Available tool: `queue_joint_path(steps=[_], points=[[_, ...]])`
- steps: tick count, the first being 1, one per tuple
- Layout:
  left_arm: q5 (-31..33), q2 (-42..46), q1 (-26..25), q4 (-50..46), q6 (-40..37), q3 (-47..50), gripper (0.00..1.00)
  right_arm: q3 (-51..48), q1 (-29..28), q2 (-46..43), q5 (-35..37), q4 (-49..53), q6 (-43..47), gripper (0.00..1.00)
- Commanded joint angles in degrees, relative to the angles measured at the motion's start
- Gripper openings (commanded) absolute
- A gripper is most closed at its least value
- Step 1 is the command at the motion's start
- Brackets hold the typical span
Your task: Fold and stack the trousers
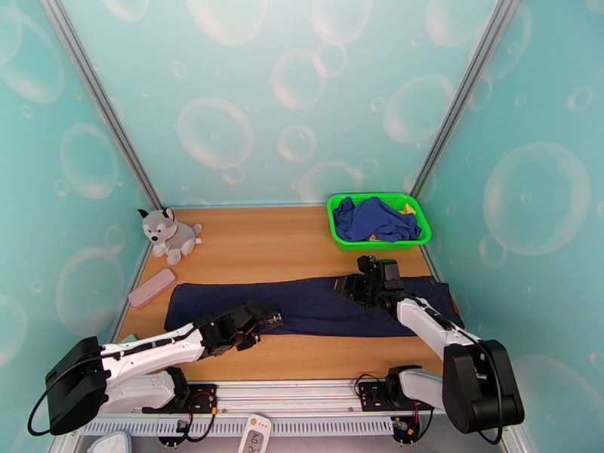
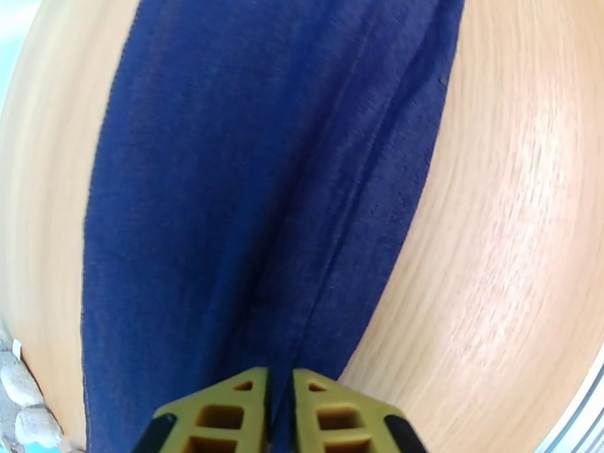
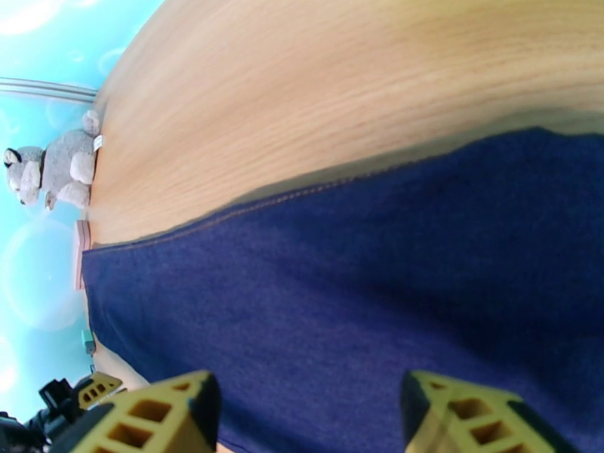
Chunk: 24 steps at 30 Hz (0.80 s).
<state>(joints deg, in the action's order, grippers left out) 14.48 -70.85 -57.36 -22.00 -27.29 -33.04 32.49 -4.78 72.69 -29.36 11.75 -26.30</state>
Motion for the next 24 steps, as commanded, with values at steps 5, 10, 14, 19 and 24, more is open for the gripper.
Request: queue_joint_path(steps=[5,10,14,19,24], points=[[-3.7,-4.4,-0.2,7.4,-4.2,0.5,0.17,-0.9,-0.2,0.9,-0.7,-2.3,-1.4,0.68],[-5.3,-5.8,-0.2,8.8,-4.3,1.2,0.17,-1.9,-0.2,1.1,0.0,-2.1,-1.1,0.69],[-3.7,-6.7,0.1,10.3,-4.6,2.1,0.17,-2.3,-0.2,1.1,0.2,-2.0,-1.1,0.69],[-3.8,-8.4,1.2,11.3,-5.2,2.3,0.16,-2.3,-0.2,0.8,0.4,-1.6,-0.9,0.69],[-2.7,-9.6,1.7,11.9,-5.5,1.9,0.13,-2.7,-0.2,0.8,0.4,-1.9,-1.0,0.69]])
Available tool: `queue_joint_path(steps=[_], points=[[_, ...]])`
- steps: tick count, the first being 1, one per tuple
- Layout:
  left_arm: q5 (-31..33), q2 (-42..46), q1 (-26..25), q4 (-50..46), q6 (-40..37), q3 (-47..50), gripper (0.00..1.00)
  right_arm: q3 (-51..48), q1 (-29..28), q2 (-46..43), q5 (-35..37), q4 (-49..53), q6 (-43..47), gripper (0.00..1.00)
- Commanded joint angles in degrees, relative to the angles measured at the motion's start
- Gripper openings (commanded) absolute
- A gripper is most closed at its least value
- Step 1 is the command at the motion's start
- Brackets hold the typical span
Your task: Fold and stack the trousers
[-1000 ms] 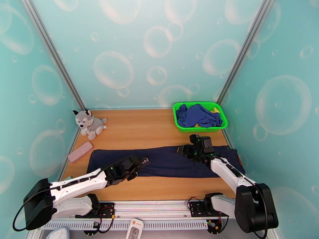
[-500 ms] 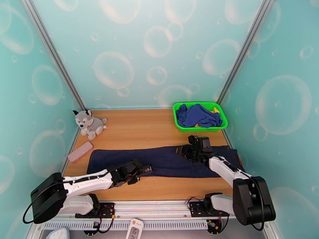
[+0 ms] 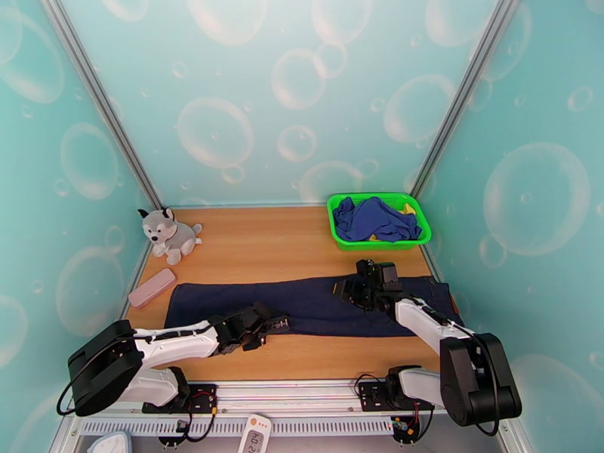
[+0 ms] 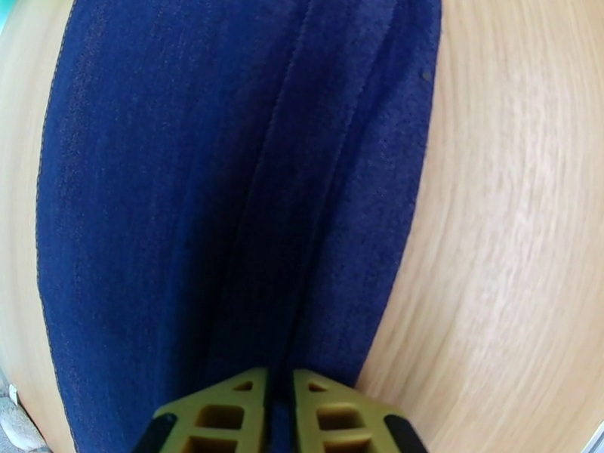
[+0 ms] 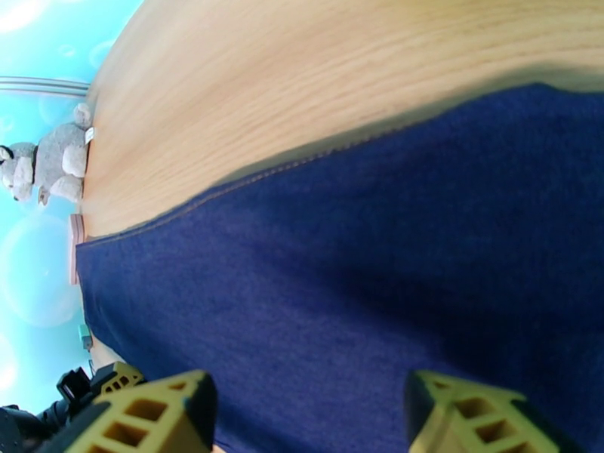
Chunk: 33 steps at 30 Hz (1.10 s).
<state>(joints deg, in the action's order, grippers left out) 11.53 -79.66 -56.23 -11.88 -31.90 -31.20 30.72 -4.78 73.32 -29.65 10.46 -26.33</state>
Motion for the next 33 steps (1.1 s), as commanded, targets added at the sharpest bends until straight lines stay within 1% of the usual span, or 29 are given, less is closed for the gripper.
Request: queue_joint_path(steps=[1,10,13,17,23,28,30,33], points=[[0.3,-1.0,0.7,1.8,-0.9,-0.2,0.13,-1.0,-0.1,0.3,0.6,-0.7,-1.0,0.69],[1.5,-3.4,1.8,1.5,-1.2,-1.5,0.09,-1.5,-0.2,0.3,0.6,-0.7,-0.7,0.69],[1.9,-3.9,1.9,1.1,-1.1,-2.1,0.04,-1.7,-0.1,0.2,0.7,-0.6,-0.6,0.69],[0.8,-3.5,2.0,-0.1,-1.0,-2.5,0.0,-2.2,-0.2,0.2,0.6,-0.9,-0.7,0.69],[0.0,-0.2,2.0,-3.6,0.0,-1.4,0.0,-2.6,-0.2,0.1,0.8,-1.0,-0.6,0.7],[0.0,3.9,2.0,-6.2,1.0,-1.6,0.0,-2.4,0.1,2.5,4.8,0.4,-0.7,0.7],[0.3,5.1,1.9,-6.9,1.3,-1.5,0.0,-2.9,0.8,3.5,6.0,0.1,-1.9,0.7],[0.5,6.0,1.9,-7.8,1.9,-1.2,0.0,-3.8,2.1,4.5,5.4,-1.2,-2.8,0.7]])
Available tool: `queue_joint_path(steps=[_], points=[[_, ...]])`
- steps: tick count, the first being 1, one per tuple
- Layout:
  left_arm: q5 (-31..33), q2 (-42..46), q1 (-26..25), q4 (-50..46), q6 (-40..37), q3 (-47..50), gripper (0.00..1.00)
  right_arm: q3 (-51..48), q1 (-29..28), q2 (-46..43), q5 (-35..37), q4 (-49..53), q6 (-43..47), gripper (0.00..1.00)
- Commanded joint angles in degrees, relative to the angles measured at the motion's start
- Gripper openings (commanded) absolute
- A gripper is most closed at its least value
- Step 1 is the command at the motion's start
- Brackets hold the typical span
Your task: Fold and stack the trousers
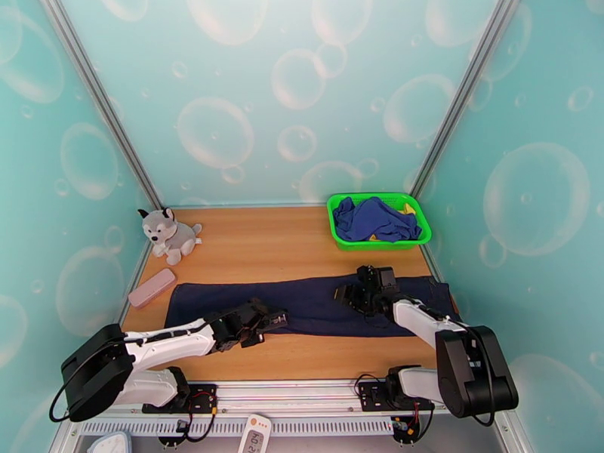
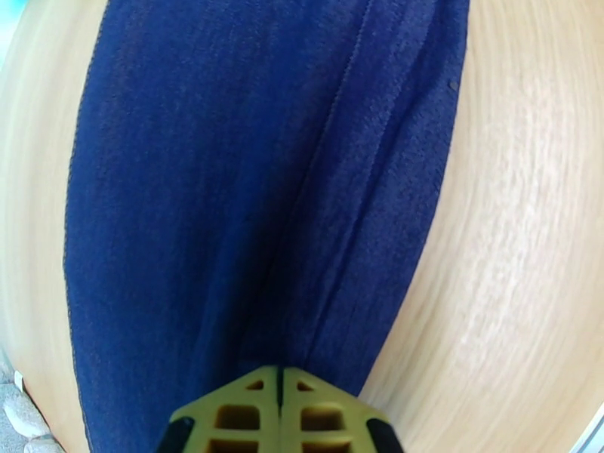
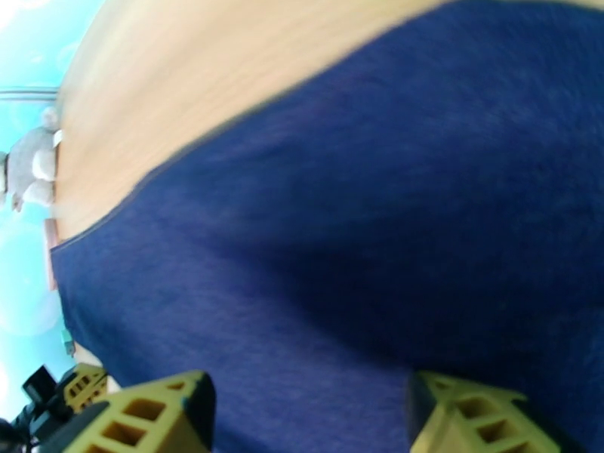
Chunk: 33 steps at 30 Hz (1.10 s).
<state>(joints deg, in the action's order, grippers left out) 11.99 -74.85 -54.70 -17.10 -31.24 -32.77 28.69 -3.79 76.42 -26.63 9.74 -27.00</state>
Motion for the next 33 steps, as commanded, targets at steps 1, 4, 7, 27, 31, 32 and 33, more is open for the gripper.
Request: queue_joint_path(steps=[1,4,7,27,31,32,33], points=[[0.1,1.5,0.4,-2.7,1.3,0.4,0.0,-2.0,1.4,1.5,1.8,-1.0,-2.2,0.7],[0.1,1.8,0.3,-2.2,1.7,0.6,0.06,-2.3,1.5,0.9,0.9,-1.6,-2.3,0.7],[-0.6,1.5,-0.5,-0.4,1.7,1.1,0.29,-2.3,1.5,-0.1,0.8,-1.2,-2.0,0.7],[4.1,-5.6,3.7,-2.0,-0.4,-0.3,0.21,-2.7,2.3,-1.2,0.6,0.2,-0.7,0.7],[3.2,-6.4,3.7,-2.3,-0.2,-0.8,0.21,-3.0,2.3,-1.3,0.5,0.0,-0.6,0.7],[2.8,-6.4,3.6,-2.6,0.0,-0.9,0.21,-3.1,2.3,-1.4,0.5,0.0,-0.6,0.7],[2.4,-6.1,3.6,-2.5,0.0,-0.7,0.21,-3.1,2.4,-1.3,0.4,0.0,-0.6,0.7]])
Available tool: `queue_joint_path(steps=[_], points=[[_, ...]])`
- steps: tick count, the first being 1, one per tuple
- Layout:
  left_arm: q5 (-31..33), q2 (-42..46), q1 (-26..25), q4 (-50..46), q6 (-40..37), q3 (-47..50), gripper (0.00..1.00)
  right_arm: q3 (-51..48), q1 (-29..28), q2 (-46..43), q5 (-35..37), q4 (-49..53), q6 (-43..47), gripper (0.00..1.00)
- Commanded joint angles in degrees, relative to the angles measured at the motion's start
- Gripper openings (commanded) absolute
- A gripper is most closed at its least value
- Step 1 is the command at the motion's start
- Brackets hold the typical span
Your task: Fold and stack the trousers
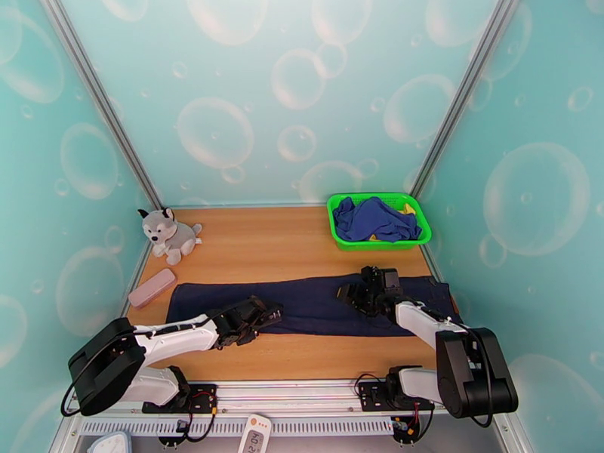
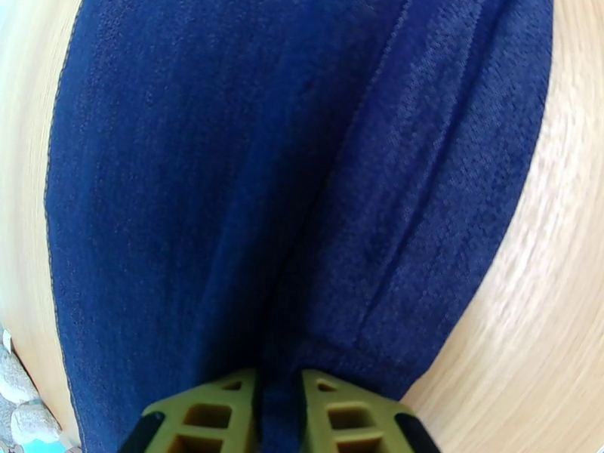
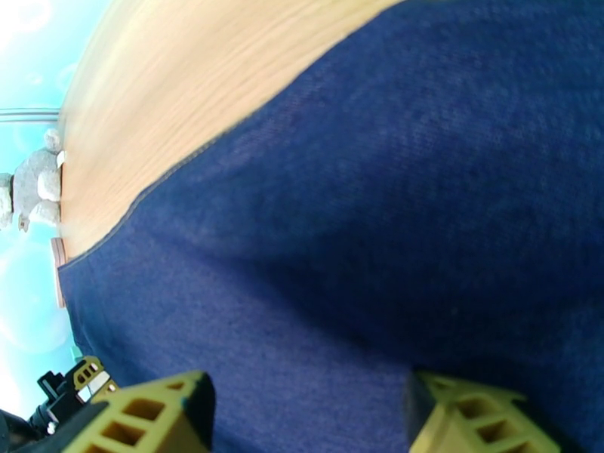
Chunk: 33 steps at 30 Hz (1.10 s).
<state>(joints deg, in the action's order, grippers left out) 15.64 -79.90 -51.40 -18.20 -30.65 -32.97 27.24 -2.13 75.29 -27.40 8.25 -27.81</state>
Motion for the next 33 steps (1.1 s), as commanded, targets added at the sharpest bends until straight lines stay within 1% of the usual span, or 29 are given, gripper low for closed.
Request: queue_joint_path(steps=[1,4,6,7,9,10,17,20,24,33], points=[[-1.4,-0.8,0.3,-1.0,-0.7,-0.3,0.22,-1.8,0.6,-0.1,1.1,1.5,0.2,0.7],[-2.4,-0.4,-0.1,-2.0,-0.6,-0.4,0.23,-1.8,0.6,-0.1,1.1,1.3,0.2,0.7],[-2.2,-0.2,-0.1,-2.3,0.1,-0.7,0.21,-1.8,0.7,0.0,1.0,1.1,0.2,0.7],[-1.9,-0.4,-0.1,-2.5,-0.1,-0.7,0.18,-1.9,0.7,0.1,1.0,0.9,0.2,0.7],[-0.7,-0.9,-0.1,-2.6,-0.4,-0.5,0.04,-1.7,0.8,0.8,0.8,0.5,0.1,0.7],[-0.4,-0.8,0.0,-2.4,-0.4,-0.5,0.0,-1.3,0.8,1.2,0.6,0.6,0.1,0.7],[0.7,0.5,1.5,-1.9,0.6,-0.9,0.0,-1.4,1.2,-0.6,1.4,2.3,0.9,0.71],[0.7,2.4,2.2,-1.6,1.3,-0.6,0.0,-1.6,1.9,-0.5,0.6,2.4,1.1,0.71],[-0.9,5.4,3.6,-2.3,2.5,-0.6,0.0,-2.3,2.0,-1.6,0.4,2.1,0.8,0.71],[-6.0,12.2,4.5,-4.8,4.9,0.2,0.0,-2.3,2.0,-1.9,0.3,2.1,0.8,0.71]])
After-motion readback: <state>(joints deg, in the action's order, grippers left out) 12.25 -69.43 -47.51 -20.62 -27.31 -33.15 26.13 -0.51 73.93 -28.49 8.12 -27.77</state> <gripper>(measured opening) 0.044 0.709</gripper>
